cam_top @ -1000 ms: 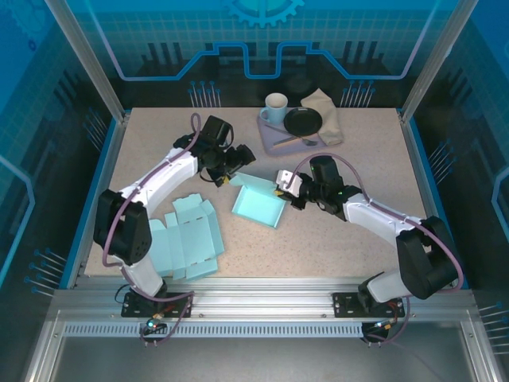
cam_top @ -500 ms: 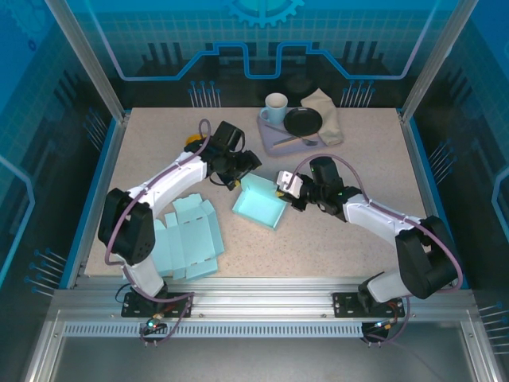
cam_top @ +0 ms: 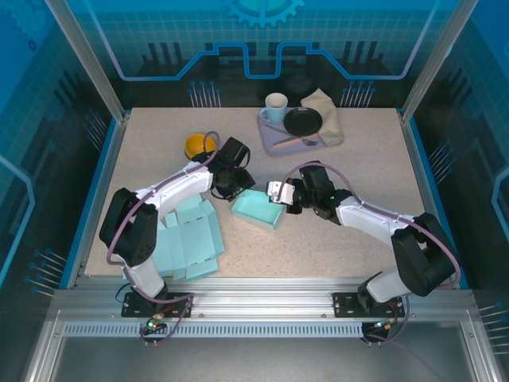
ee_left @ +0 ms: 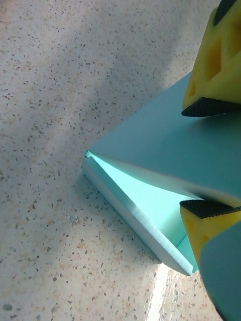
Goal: Fold the paper box
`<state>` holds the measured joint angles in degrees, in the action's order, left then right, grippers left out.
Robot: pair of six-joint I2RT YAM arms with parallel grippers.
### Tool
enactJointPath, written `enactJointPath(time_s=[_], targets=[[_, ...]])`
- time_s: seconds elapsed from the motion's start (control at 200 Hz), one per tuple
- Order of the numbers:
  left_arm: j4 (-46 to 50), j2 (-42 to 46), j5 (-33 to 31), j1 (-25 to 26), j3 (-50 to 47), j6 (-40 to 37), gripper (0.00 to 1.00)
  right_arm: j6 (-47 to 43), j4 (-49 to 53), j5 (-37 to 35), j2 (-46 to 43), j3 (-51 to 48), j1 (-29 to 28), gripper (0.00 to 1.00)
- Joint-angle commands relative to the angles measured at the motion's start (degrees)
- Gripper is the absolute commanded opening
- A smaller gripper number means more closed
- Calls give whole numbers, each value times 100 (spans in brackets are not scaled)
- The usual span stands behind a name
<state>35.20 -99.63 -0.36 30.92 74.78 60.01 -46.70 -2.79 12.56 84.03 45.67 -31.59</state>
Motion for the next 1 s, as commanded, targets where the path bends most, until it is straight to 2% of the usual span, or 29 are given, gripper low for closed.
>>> enactJointPath(time_s=[0.0,0.085,0.135,0.3,0.53,0.69,0.995], targets=[[-275,199,639,546,-255,-7,49,-92,124,-182,189,-127,-266,8],[-231,247,479,647,-368,-20,49,-53,205,-287,179,-196,-318,23],[-116,276,283,707,-406,-78,49,-20,266,-350,183,-233,-348,25],[127,322,-155,775,-579,-139,50,115,496,-573,56,-330,-455,41],[123,239,-275,769,-829,-25,57,240,1180,-628,-212,-203,-470,54],[221,234,-486,769,-816,-24,64,192,1897,-535,-473,-26,-466,60],[168,208,-587,768,-921,140,67,66,3274,-335,-1177,219,-333,68]])
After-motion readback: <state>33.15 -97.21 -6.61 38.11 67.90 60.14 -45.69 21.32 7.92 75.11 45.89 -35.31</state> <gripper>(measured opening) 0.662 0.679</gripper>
